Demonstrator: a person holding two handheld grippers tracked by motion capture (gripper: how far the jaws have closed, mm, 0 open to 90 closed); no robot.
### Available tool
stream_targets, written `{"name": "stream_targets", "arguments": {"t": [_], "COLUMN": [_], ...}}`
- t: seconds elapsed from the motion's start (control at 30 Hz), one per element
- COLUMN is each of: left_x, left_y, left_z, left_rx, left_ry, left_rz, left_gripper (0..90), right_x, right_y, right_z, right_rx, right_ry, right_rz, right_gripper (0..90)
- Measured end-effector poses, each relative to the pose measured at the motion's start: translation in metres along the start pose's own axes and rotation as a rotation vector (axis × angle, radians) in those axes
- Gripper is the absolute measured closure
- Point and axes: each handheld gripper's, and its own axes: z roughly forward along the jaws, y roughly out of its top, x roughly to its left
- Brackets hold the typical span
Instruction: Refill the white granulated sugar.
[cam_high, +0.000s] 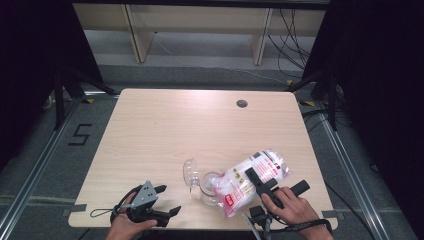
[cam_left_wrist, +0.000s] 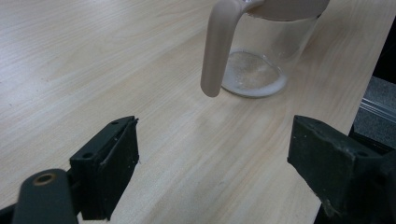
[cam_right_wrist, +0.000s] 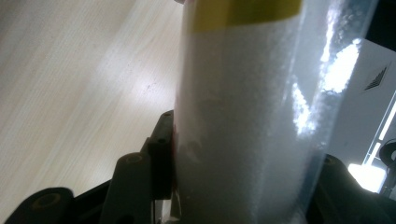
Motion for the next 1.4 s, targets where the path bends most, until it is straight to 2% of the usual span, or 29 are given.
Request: {"name": "stream_targets", "arguments": {"t": [0.07,0.1,0.17,0.5,0.7,0.73,0.8,0.87,0.97,1.03,1.07,1.17,1.23,1.4], "left_x": [-0.0003,-0.0002,-0.0001,-0.0001,0.0008,0.0022,0.0004,0.0002,0.0003,0.0012,0.002,0.0015,0.0,-0.0001], "left_y": [-0.0002,-0.0002,-0.0001,0.0001,0.0003,0.0005,0.0003,0.0,0.0003,0.0006,0.0009,0.0007,0.0001,0.0001], "left_z": [0.0007,0.0006,0.0002,0.0001,-0.0005,-0.0013,-0.0003,0.0002,0.0,-0.0009,-0.001,-0.0003,0.0002,-0.0003], "left_rx": [-0.005,-0.004,0.001,-0.003,0.003,0.024,-0.001,-0.002,-0.007,-0.005,-0.005,-0.006,-0.002,0.001], "left_ry": [-0.001,-0.001,0.0,0.005,0.009,0.016,0.006,0.001,0.002,0.002,0.001,0.0,-0.001,0.005], "left_rz": [-0.008,-0.006,0.0,-0.002,0.007,0.026,0.005,-0.002,0.0,0.013,0.027,0.02,-0.004,-0.001], "left_gripper": [15.8,15.8,15.8,15.8,15.8,15.8,15.8,15.8,15.8,15.8,15.8,15.8,15.8,15.8], "right_x": [0.0002,-0.0007,0.0008,0.0004,0.0001,0.0,-0.0006,-0.0025,-0.0011,-0.003,-0.0015,-0.0012,-0.0011,-0.0004], "right_y": [0.0005,0.0011,0.0014,0.0013,0.0012,0.0012,0.0009,0.0008,0.0008,0.0007,0.0004,0.0001,-0.0001,-0.0001], "right_z": [0.0,0.0007,0.0001,0.0004,0.0007,0.0006,0.0004,0.0013,0.0006,0.0015,0.001,0.001,0.0009,0.0007], "right_rx": [-0.001,-0.012,-0.005,-0.008,-0.008,-0.007,-0.006,-0.018,-0.007,-0.022,-0.013,-0.011,-0.011,-0.01], "right_ry": [-0.002,-0.004,-0.005,-0.006,-0.008,-0.008,-0.007,-0.001,-0.005,-0.002,-0.001,0.001,-0.001,-0.004], "right_rz": [0.001,-0.015,0.004,-0.006,-0.008,-0.009,-0.016,-0.037,-0.021,-0.046,-0.025,-0.021,-0.021,-0.018], "right_gripper": [55.0,55.1,55.1,55.2,55.3,55.3,55.3,55.4,55.4,55.5,55.5,55.6,55.6,55.7]}}
